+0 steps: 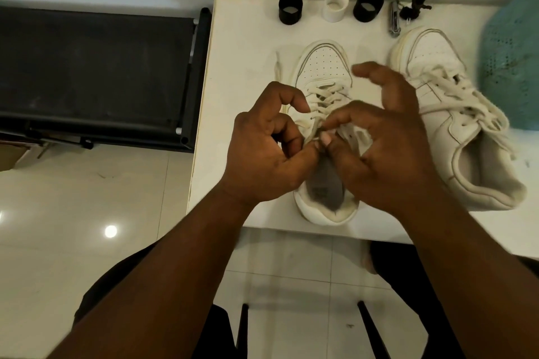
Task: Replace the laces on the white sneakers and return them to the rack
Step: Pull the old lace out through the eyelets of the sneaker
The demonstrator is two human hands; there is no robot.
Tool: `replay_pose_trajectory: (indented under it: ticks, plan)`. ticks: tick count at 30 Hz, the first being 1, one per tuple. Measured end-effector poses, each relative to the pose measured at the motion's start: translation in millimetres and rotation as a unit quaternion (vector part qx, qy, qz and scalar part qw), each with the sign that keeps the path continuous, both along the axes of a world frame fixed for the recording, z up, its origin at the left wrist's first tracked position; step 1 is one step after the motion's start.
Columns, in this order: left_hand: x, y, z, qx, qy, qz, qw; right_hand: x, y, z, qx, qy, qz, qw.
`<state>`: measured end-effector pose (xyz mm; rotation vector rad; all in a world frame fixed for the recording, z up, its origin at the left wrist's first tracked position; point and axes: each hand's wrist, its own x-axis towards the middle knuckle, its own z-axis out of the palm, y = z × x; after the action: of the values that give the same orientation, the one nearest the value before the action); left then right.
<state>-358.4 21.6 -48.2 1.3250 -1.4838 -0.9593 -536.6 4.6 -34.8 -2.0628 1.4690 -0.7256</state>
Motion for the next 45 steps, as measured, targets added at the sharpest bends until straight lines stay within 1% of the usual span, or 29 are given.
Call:
replay_pose_trajectory:
  ticks: [2, 3, 7, 9, 10, 13, 16, 19, 22, 24, 25, 26, 27, 28, 30, 31, 33, 35, 37, 40, 43, 45]
  plan:
    - [0, -1, -1, -0.002, -0.011, 0.001, 1.0, 0, 1, -3, -0.01, 0.011, 0.007, 1.0]
    - [0, -1, -1, -0.003, -0.016, 0.002, 1.0, 0, 0, -3, -0.023, 0.002, -0.003, 1.0]
    - [0, 0, -2, -0.002, -0.02, 0.003, 1.0, -9, -6, -1, -0.09, -0.043, -0.121, 0.988]
    - [0, 1, -1, -0.008, -0.026, 0.003, 1.0, -12, -8, -2, -0.078, -0.051, -0.151, 0.984]
    - [0, 1, -1, -0.01, -0.028, 0.003, 1.0, -12, -9, -2, -0.064, -0.051, -0.14, 0.987]
    - [0, 0, -1, -0.009, -0.02, 0.004, 1.0, -8, -7, -3, -0.02, -0.035, -0.052, 0.998]
    - [-1, 1, -2, -0.017, -0.017, 0.0, 1.0, -6, -3, -5, 0.007, -0.011, 0.02, 1.0]
    - [-1, 1, -4, -0.018, -0.017, -0.002, 1.0, -9, -4, -6, 0.002, -0.021, 0.026, 0.999]
    - [-1, 1, -5, -0.012, -0.02, -0.003, 1.0, -10, -6, -4, -0.029, -0.078, -0.008, 0.997]
    - [0, 1, -6, -0.011, -0.017, -0.006, 1.0, -9, -7, -1, -0.01, -0.143, -0.058, 0.988]
    - [0, 1, -6, -0.013, -0.012, -0.006, 1.0, -10, -9, 0, 0.013, -0.178, -0.096, 0.979]
    - [-1, 1, -6, -0.016, -0.005, -0.003, 1.0, -12, -12, -2, 0.031, -0.194, -0.139, 0.971]
    - [-2, 0, -6, -0.019, -0.001, 0.005, 1.0, -14, -15, -5, 0.049, -0.181, -0.176, 0.966]
    - [-3, -2, -5, -0.02, 0.0, 0.016, 1.0, -14, -17, -7, 0.066, -0.148, -0.202, 0.966]
    - [-7, -6, -5, -0.017, -0.014, 0.031, 0.999, -16, -17, -9, 0.073, -0.098, -0.22, 0.968]
    - [-9, -8, -5, -0.017, -0.037, 0.033, 0.999, -16, -16, -8, 0.054, -0.094, -0.212, 0.971]
    - [-15, -12, -5, -0.016, -0.1, 0.027, 0.995, -17, -12, -2, 0.028, -0.1, -0.159, 0.982]
    - [-19, -14, -4, -0.002, -0.147, 0.033, 0.989, -17, -9, 2, 0.047, -0.106, -0.077, 0.99]
    - [-21, -12, -2, 0.0, -0.166, 0.053, 0.985, -18, -8, 1, 0.06, -0.106, -0.015, 0.992]
    - [-24, -7, -2, -0.033, -0.2, 0.094, 0.975, -19, -9, -1, 0.06, -0.099, 0.014, 0.993]
    - [-27, -4, 0, -0.045, -0.188, 0.132, 0.972, -20, -10, 0, 0.068, -0.105, 0.008, 0.992]
    - [-28, -4, 3, -0.023, -0.158, 0.142, 0.977, -19, -10, 0, 0.068, -0.111, -0.005, 0.991]
